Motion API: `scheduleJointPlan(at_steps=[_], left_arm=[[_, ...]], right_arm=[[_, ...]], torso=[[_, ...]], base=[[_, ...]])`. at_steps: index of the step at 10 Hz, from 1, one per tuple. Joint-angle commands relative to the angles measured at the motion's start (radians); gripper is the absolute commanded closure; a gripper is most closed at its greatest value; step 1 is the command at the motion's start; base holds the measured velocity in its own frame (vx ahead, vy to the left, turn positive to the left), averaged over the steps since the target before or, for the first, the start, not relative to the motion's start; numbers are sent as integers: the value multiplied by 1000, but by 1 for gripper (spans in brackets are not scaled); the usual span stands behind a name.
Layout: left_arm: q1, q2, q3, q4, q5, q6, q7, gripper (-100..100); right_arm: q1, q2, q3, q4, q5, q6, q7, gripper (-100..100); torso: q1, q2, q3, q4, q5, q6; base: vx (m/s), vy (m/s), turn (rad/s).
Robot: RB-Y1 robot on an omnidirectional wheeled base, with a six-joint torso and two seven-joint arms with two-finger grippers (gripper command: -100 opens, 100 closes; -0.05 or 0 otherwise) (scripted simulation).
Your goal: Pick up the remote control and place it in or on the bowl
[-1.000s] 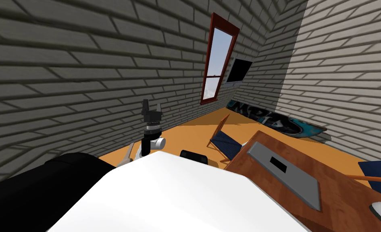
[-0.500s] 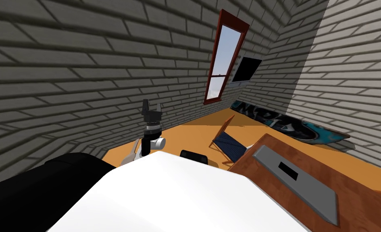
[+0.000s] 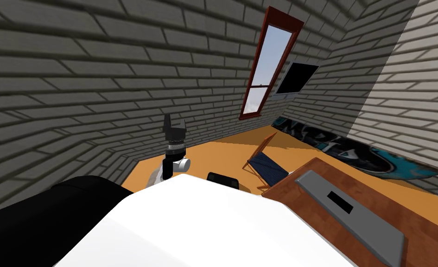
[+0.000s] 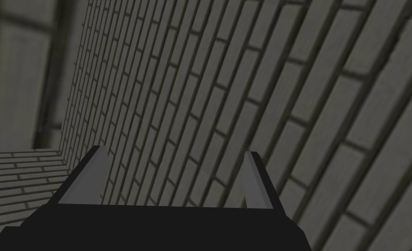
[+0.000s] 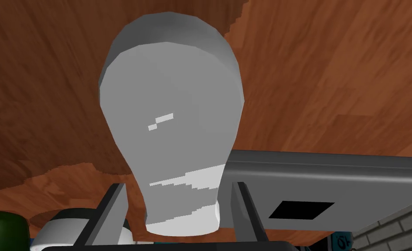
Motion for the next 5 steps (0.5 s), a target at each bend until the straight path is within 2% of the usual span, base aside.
scheduleJointPlan(at_steps=[1, 2, 3, 4, 5], left_arm=[[0, 0, 0, 0, 0, 0, 0, 0], [0, 0, 0, 0, 0, 0, 0, 0], [0, 0, 0, 0, 0, 0, 0, 0], [0, 0, 0, 0, 0, 0, 0, 0], [0, 0, 0, 0, 0, 0, 0, 0]], right_arm=[[-1, 5, 1, 44, 0, -13, -1, 100], [2, -25, -9, 44, -16, -18, -40, 100], [2, -25, -9, 62, -16, -18, -40, 100], [2, -25, -9, 67, -16, -18, -40, 100], [2, -25, -9, 44, -16, -18, -40, 100]], torso=[[0, 0, 0, 0, 0, 0], [0, -3, -2, -1, 1, 0], [-1, -1, -1, 0, 2, -3], [-1, 1, 0, 0, 2, -3], [0, 0, 0, 0, 1, 0]], base=[[2, 3, -35], [-89, -14, 187], [-123, -29, 180], [-66, -15, 23], [-20, 2, -44]])
